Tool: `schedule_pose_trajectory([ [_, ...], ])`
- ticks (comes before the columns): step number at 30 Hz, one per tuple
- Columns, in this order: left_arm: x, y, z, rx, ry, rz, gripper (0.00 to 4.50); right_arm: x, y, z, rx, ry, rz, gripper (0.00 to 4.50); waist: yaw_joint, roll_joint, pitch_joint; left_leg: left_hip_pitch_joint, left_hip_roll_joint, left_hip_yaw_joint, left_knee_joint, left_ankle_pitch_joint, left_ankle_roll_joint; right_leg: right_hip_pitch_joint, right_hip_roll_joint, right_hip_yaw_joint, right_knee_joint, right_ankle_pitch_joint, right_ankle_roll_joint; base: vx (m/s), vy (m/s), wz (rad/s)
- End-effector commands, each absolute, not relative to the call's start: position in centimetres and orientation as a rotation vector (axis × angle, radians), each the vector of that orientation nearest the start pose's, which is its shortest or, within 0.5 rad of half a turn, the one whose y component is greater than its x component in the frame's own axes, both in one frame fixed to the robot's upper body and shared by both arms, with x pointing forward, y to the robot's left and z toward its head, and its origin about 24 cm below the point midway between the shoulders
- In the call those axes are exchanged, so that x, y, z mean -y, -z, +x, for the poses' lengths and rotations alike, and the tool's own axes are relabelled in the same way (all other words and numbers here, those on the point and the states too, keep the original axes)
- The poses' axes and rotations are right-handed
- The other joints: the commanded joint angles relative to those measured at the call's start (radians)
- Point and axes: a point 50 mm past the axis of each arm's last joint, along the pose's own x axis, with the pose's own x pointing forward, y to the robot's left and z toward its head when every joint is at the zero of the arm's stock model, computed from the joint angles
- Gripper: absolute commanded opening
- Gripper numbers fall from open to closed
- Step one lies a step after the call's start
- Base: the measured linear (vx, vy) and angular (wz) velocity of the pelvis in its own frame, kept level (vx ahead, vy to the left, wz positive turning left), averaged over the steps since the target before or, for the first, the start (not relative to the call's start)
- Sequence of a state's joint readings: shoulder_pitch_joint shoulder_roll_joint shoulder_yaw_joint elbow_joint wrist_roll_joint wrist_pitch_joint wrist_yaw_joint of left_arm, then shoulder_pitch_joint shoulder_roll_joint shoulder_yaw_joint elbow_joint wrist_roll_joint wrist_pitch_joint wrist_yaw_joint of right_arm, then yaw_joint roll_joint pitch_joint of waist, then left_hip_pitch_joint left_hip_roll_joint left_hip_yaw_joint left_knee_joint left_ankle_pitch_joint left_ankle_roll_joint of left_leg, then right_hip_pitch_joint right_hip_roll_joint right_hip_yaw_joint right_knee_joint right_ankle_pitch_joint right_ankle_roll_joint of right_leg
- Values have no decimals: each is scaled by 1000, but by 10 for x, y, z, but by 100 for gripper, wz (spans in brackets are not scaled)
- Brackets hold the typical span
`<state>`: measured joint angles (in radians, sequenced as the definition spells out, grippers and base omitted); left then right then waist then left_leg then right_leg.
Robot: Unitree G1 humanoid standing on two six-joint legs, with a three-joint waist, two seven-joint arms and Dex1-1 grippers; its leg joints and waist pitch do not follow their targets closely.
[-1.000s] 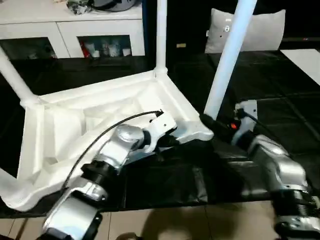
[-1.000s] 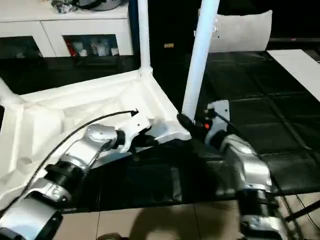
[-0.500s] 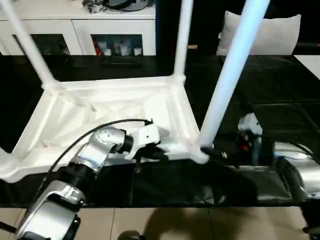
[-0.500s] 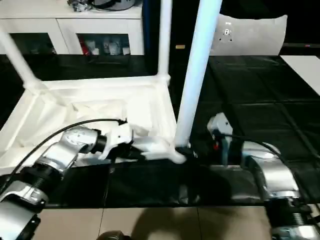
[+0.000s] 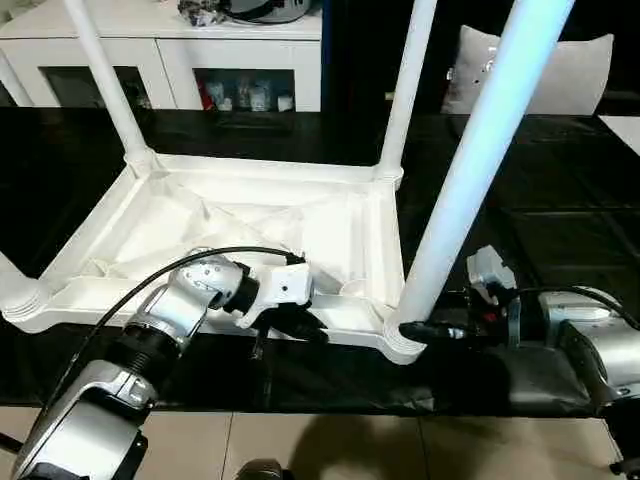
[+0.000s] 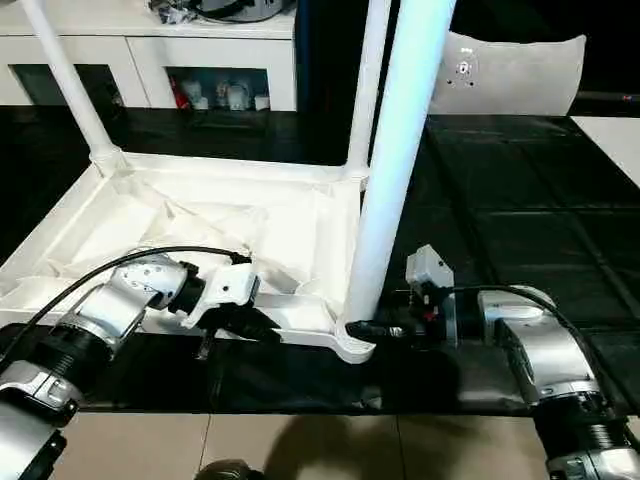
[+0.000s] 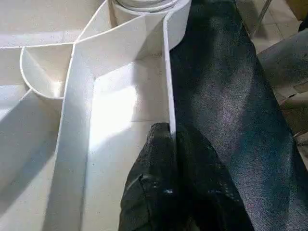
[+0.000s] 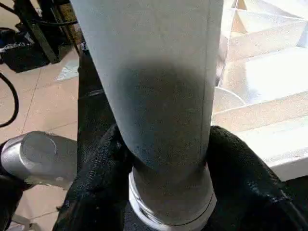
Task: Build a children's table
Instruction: Rotate leg to tighten
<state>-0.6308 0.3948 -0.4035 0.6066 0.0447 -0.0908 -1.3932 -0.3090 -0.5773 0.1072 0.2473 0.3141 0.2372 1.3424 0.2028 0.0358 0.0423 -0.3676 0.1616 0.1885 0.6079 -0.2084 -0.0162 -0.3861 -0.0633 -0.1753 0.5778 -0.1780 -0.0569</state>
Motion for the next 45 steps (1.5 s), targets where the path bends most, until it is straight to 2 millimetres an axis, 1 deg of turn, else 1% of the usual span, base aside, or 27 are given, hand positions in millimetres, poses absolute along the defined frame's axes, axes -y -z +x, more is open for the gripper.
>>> schedule_pose_trajectory([
  [1, -111, -63, 303, -374, 1715, 646, 0, 196, -73, 270, -336, -1342, -107, 203, -4, -16, -72, 13, 100, -43, -62, -82, 87, 57, -137, 89, -76, -271, -20, 0, 0, 0],
  [3, -113, -62, 302, -383, 1716, 643, 0, 196, -71, 266, -361, -1382, -61, 197, -4, -15, -72, 15, 105, -45, -62, -80, 91, 55, -135, 88, -75, -269, -18, 0, 0, 0],
  [7, -112, -61, 304, -401, 1667, 589, 0, 193, -72, 268, -327, -1336, 0, 196, -4, -14, -72, 14, 105, -44, -62, -78, 90, 55, -137, 90, -74, -258, -28, 0, 0, 0],
  [10, -110, -61, 310, -416, 1577, 551, 0, 186, -72, 273, -309, -1260, 39, 196, -8, -14, -68, 15, 102, -45, -65, -97, 73, 55, -139, 87, -82, -305, -23, 0, 0, 0],
  [11, -104, -62, 314, -416, 1501, 486, 0, 177, -68, 284, -318, -1121, 59, 196, -14, -13, -66, 18, 103, -44, -67, -108, 63, 52, -137, 86, -85, -332, -21, 0, 0, 0],
  [12, -101, -62, 316, -420, 1473, 460, 0, 174, -66, 289, -319, -1064, 58, 196, -20, -13, -63, 23, 101, -46, -69, -127, 45, 51, -137, 82, -93, -375, -15, 0, 0, 0],
  [14, -94, -62, 317, -428, 1437, 409, 0, 167, -62, 297, -332, -975, 59, 196, -32, -15, -61, 23, 91, -45, -69, -139, 26, 54, -138, 78, -105, -431, 8, 0, 0, 0],
  [15, -87, -61, 318, -435, 1415, 373, 0, 161, -60, 302, -348, -914, 82, 196, -47, -17, -58, 18, 90, -48, -72, -148, 22, 60, -138, 74, -107, -453, 18, 0, 0, 0],
  [16, -82, -60, 320, -435, 1379, 355, 0, 157, -58, 307, -359, -859, 85, 196, -49, -15, -60, 21, 90, -48, -71, -150, 20, 59, -138, 73, -110, -456, 22, 0, 0, 0],
  [17, -82, -60, 320, -435, 1374, 352, 0, 156, -57, 307, -361, -852, 85, 196, -62, -16, -60, 23, 91, -48, -71, -151, 18, 56, -138, 76, -111, -443, 18, 0, 0, 0],
  [18, -69, -59, 326, -430, 1274, 319, 0, 149, -54, 318, -382, -716, 119, 196, -72, -16, -61, 22, 90, -48, -71, -143, 18, 55, -136, 76, -109, -427, 7, 0, 0, 0],
  [19, -69, -59, 326, -430, 1274, 319, 0, 149, -54, 318, -382, -716, 119, 196, -72, -16, -61, 22, 90, -48, -71, -143, 18, 55, -136, 76, -109, -427, 7, 0, 0, 0],
  [20, -60, -58, 329, -429, 1207, 289, 0, 146, -52, 324, -391, -624, 151, 196, -79, -18, -62, 21, 83, -43, -68, -136, 24, 58, -136, 78, -111, -425, 8, 0, 0, 0],
  [22, -46, -58, 331, -422, 1131, 251, 0, 142, -50, 333, -373, -507, 169, 196, -80, -16, -66, 18, 79, -43, -67, -111, 32, 61, -136, 79, -108, -405, 7, 0, 0, 0],
  [24, -42, -58, 332, -416, 1106, 259, 0, 138, -50, 333, -352, -516, 167, 196, -80, -15, -67, 16, 83, -43, -68, -88, 53, 60, -133, 82, -102, -352, 6, 0, 0, 0],
  [25, -39, -58, 333, -410, 1080, 273, 0, 134, -51, 334, -337, -523, 158, 251, -79, -12, -68, 16, 84, -44, -68, -88, 56, 60, -134, 82, -100, -338, 4, 0, 0, 0],
  [26, -37, -58, 333, -404, 1065, 286, 0, 129, -52, 333, -324, -536, 180, 265, -79, -10, -69, 16, 86, -44, -68, -87, 63, 61, -133, 84, -96, -313, -3, 0, 0, 0],
  [27, -37, -58, 333, -404, 1070, 289, 0, 128, -53, 331, -314, -549, 185, 265, -80, -13, -68, 16, 86, -44, -69, -90, 71, 61, -133, 85, -94, -302, -7, 0, 0, 0],
  [30, -41, -58, 332, -393, 1108, 316, 0, 130, -56, 329, -284, -582, 198, 294, -78, -11, -66, 18, 87, -43, -70, -99, 71, 61, -134, 85, -98, -319, -5, 0, 0, 0],
  [31, -44, -58, 331, -387, 1131, 334, 0, 133, -57, 327, -274, -605, 189, 303, -77, -3, -67, 18, 87, -45, -70, -100, 70, 61, -134, 84, -97, -319, -6, 0, 0, 0],
  [32, -46, -58, 330, -383, 1143, 343, 0, 134, -57, 326, -269, -618, 183, 307, -79, -8, -67, 18, 88, -44, -71, -111, 71, 61, -133, 86, -98, -316, -1, 0, 0, 0],
  [33, -48, -57, 329, -377, 1162, 355, 0, 136, -57, 325, -265, -638, 175, 323, -76, -7, -68, 17, 88, -45, -71, -111, 73, 62, -134, 85, -95, -308, -2, 0, 0, 0],
  [37, -66, -55, 328, -391, 1217, 399, 0, 157, -63, 319, -237, -722, 141, 349, -71, -9, -68, 16, 88, -43, -69, -111, 82, 63, -133, 86, -94, -300, -2, 0, 0, 0],
  [39, -73, -55, 327, -391, 1249, 417, 0, 165, -66, 317, -230, -752, 115, 367, -67, -6, -66, 18, 92, -44, -70, -118, 79, 59, -132, 85, -95, -312, -4, 0, 0, 0],
  [40, -79, -55, 325, -398, 1282, 431, 0, 172, -68, 314, -229, -786, 80, 380, -69, -9, -66, 19, 92, -42, -71, -118, 79, 59, -131, 85, -95, -315, -4, 0, 0, 0],
  [43, -89, -55, 322, -416, 1346, 462, 0, 183, -72, 308, -229, -866, 10, 389, -53, -7, -67, 18, 94, -41, -69, -112, 80, 60, -133, 87, -91, -313, 4, 0, 0, 0],
  [45, -99, -55, 317, -421, 1438, 518, 0, 191, -76, 298, -244, -993, -90, 389, -42, -8, -66, 19, 96, -40, -68, -114, 86, 57, -131, 88, -90, -312, 8, 0, 0, 0],
])
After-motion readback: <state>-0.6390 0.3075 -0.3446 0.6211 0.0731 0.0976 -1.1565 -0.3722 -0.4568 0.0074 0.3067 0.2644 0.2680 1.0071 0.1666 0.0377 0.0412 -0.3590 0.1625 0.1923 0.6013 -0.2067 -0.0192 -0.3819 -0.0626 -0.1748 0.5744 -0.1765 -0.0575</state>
